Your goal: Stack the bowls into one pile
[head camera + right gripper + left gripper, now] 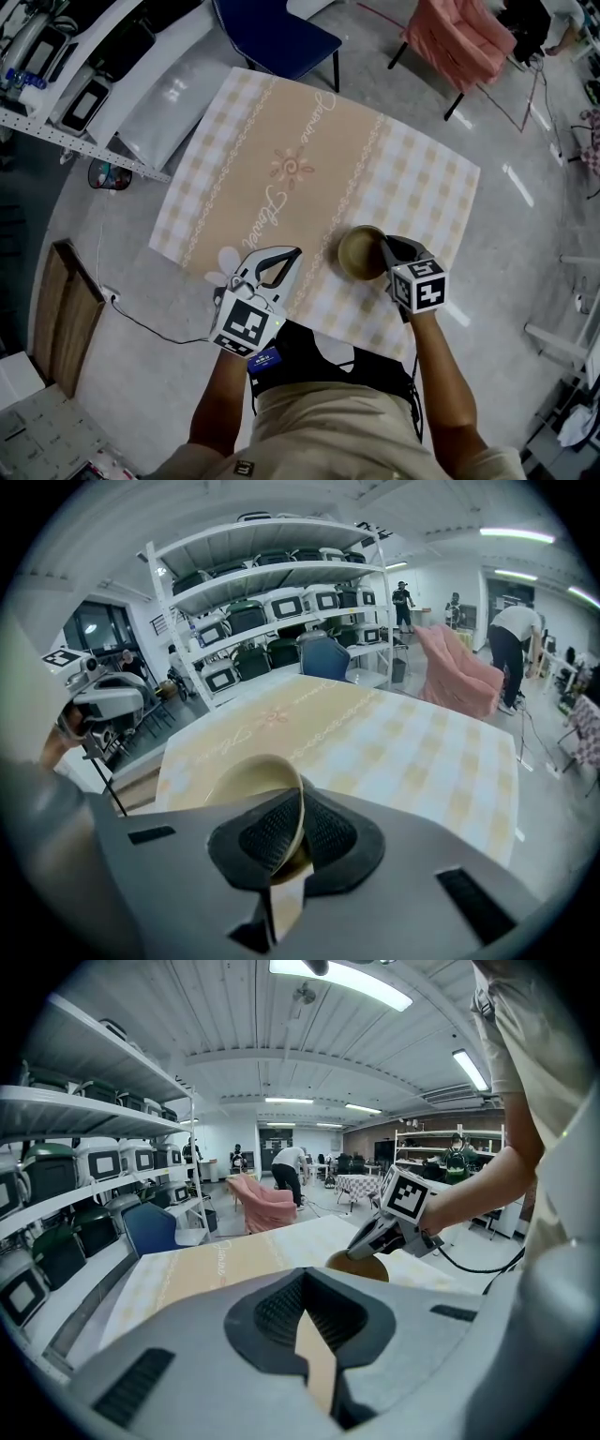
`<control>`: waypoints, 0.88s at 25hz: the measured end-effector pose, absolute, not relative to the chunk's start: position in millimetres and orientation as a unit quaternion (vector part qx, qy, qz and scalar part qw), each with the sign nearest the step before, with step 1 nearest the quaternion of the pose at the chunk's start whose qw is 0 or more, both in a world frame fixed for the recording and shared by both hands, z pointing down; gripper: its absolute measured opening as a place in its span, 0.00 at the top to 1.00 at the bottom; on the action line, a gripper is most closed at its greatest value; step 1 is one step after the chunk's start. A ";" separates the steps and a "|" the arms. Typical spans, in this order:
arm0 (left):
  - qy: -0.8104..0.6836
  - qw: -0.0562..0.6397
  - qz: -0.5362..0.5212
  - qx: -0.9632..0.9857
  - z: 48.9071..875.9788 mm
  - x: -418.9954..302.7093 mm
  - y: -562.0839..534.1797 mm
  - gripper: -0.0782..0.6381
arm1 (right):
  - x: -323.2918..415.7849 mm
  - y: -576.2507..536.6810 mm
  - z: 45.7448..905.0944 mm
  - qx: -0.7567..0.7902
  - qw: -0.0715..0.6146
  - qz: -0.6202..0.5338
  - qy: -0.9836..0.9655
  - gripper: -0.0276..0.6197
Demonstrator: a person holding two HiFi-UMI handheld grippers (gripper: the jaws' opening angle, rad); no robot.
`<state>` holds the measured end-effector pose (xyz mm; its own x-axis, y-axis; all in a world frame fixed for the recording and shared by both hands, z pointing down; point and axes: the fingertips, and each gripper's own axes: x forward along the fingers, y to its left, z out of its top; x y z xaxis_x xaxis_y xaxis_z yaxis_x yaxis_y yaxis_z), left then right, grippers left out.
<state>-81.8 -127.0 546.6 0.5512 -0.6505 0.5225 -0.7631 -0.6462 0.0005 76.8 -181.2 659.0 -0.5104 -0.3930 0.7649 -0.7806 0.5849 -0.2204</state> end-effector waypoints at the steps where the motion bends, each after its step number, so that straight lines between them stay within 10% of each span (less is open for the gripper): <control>1: -0.405 0.113 0.246 0.874 545.6 -83.5 -126.5 0.88 | 77.6 -180.5 660.6 0.360 0.348 0.279 -0.820 0.93; 22: -0.413 0.069 0.234 0.877 487.3 -144.4 -105.7 0.88 | 78.6 -173.9 650.8 0.411 0.457 0.148 -0.775 0.78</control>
<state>-144.4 -105.7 487.3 0.5496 -0.6925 0.4672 -0.7574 -0.6491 -0.0710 78.6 -173.9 650.8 -0.2458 -0.5018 0.8293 -0.7718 0.6190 0.1458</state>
